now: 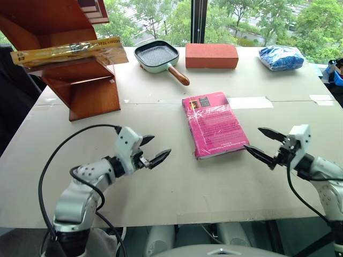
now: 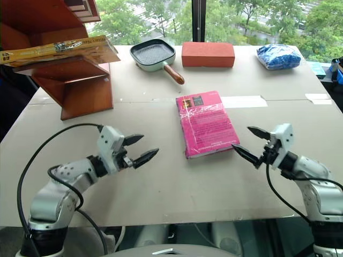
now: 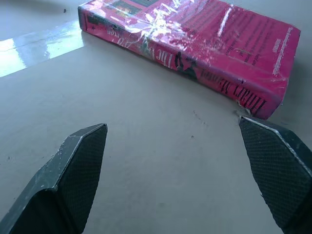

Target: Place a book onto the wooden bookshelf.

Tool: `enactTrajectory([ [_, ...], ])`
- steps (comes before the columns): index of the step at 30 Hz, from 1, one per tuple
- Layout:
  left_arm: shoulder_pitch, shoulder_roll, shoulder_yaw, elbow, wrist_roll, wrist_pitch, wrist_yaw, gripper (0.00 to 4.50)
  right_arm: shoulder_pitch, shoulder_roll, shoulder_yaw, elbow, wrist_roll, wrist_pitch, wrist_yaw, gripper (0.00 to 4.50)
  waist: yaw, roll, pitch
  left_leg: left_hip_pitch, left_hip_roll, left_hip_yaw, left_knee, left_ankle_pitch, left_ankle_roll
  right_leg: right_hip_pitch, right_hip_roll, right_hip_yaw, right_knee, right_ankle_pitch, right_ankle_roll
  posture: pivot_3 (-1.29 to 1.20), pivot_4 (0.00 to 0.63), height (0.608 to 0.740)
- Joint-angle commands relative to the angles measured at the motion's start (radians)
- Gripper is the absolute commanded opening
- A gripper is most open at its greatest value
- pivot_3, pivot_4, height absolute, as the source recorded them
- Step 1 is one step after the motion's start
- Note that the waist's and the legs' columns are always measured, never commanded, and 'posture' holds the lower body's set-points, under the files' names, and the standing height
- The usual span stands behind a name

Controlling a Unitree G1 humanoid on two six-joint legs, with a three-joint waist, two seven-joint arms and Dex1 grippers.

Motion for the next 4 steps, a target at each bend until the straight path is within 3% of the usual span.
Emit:
enactTrajectory([
  [1, 0.082, 0.007, -0.017, -0.045, 0.025, -0.095, -0.013, 4.43, 0.027, 0.002, -0.042, 0.060, -0.027, -0.093, 0.027, 4.50, 0.001, 0.000, 0.000, 0.001, 0.000, 0.001, 0.000, 0.000, 0.000, 0.000, 0.000, 0.001, 0.000, -0.002, 0.002, 0.00, 0.150, 0.740],
  [4, 0.116, -0.001, -0.018, -0.045, 0.031, -0.113, 0.008, 4.43, 0.047, 0.001, -0.030, 0.092, -0.047, -0.131, 0.048, 4.50, 0.003, 0.001, -0.001, 0.001, 0.002, 0.005, 0.000, 0.000, 0.000, 0.000, -0.001, 0.002, 0.000, -0.002, 0.004, 0.00, 0.150, 0.740],
])
